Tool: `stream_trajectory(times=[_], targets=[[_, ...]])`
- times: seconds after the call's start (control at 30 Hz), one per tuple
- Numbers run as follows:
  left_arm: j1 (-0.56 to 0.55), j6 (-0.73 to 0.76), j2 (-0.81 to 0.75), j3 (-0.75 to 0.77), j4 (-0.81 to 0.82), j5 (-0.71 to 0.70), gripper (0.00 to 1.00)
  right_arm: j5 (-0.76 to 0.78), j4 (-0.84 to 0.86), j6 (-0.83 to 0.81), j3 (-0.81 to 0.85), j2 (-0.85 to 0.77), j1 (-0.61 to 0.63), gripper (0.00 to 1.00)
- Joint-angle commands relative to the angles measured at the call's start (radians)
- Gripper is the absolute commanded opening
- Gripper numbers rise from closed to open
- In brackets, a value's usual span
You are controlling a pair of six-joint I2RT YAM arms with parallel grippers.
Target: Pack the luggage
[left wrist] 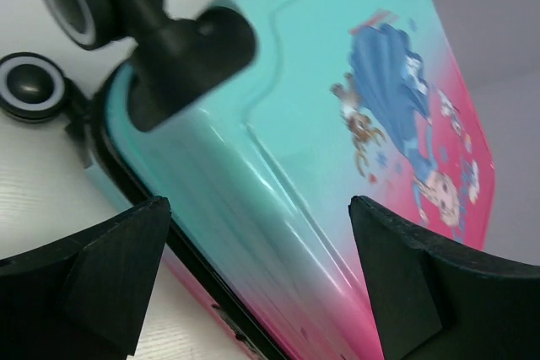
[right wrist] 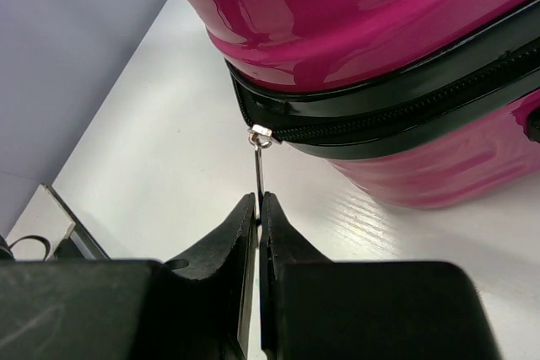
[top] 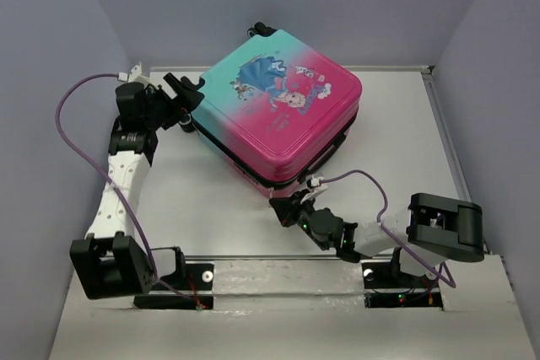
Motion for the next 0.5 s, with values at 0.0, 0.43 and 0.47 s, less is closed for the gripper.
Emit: stream_trajectory(times=[0.0, 0.43, 0.47], targets=[[0.098, -0.062, 0.123, 0.082, 0.072, 0.034, 0.99, -0.118, -0.088, -0.007, 0.010, -0.005, 0.058, 0.07], [0.123, -0.114, 0.519, 0.408, 0.072, 0.042, 0.99, -0.164, -0.063, -0.019, 0.022, 0.039, 0.058, 0.07], [0.123, -0.122, 0.542, 0.430, 0.075, 0.037, 0.99, -0.166, -0.062, -0.016, 0.021, 0.041, 0.058, 0.07]])
